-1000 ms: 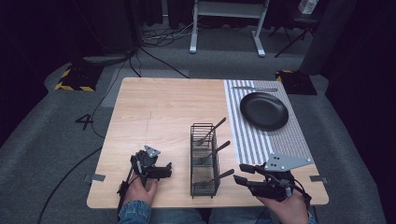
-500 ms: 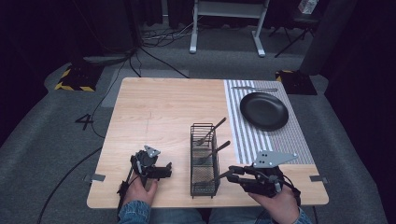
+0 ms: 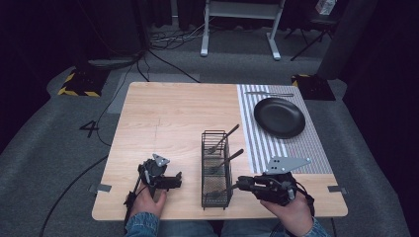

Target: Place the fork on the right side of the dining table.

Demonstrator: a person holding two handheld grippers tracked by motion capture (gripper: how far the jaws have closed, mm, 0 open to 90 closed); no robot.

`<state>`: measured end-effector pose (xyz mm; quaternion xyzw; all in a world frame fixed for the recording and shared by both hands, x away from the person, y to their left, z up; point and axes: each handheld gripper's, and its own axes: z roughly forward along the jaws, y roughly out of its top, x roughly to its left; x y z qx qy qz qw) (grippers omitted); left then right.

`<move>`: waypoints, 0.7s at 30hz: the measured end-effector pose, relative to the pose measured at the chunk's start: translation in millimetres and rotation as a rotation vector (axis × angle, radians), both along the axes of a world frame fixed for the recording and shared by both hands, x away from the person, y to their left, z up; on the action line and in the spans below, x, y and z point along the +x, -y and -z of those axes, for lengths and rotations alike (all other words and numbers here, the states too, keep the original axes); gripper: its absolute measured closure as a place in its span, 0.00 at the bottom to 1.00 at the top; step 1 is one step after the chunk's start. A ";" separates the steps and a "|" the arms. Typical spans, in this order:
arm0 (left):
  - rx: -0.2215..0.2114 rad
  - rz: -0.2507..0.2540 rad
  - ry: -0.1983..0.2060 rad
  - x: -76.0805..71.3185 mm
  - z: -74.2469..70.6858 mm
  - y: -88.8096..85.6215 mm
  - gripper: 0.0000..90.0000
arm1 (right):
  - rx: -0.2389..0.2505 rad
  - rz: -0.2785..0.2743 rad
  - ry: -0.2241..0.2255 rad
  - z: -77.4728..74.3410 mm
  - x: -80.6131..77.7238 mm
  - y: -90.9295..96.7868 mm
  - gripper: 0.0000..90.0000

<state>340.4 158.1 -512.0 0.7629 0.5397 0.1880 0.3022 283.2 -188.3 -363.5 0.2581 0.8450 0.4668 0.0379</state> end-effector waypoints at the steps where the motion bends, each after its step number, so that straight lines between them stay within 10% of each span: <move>1: 0.000 0.001 -0.001 0.0 -0.1 -0.1 0.01 | 0.000 0.000 0.002 -0.3 0.1 -0.3 0.88; 21: 0.001 0.003 -0.002 0.0 -0.1 -0.2 0.01 | 0.016 0.012 0.049 -11.8 6.7 -4.7 0.92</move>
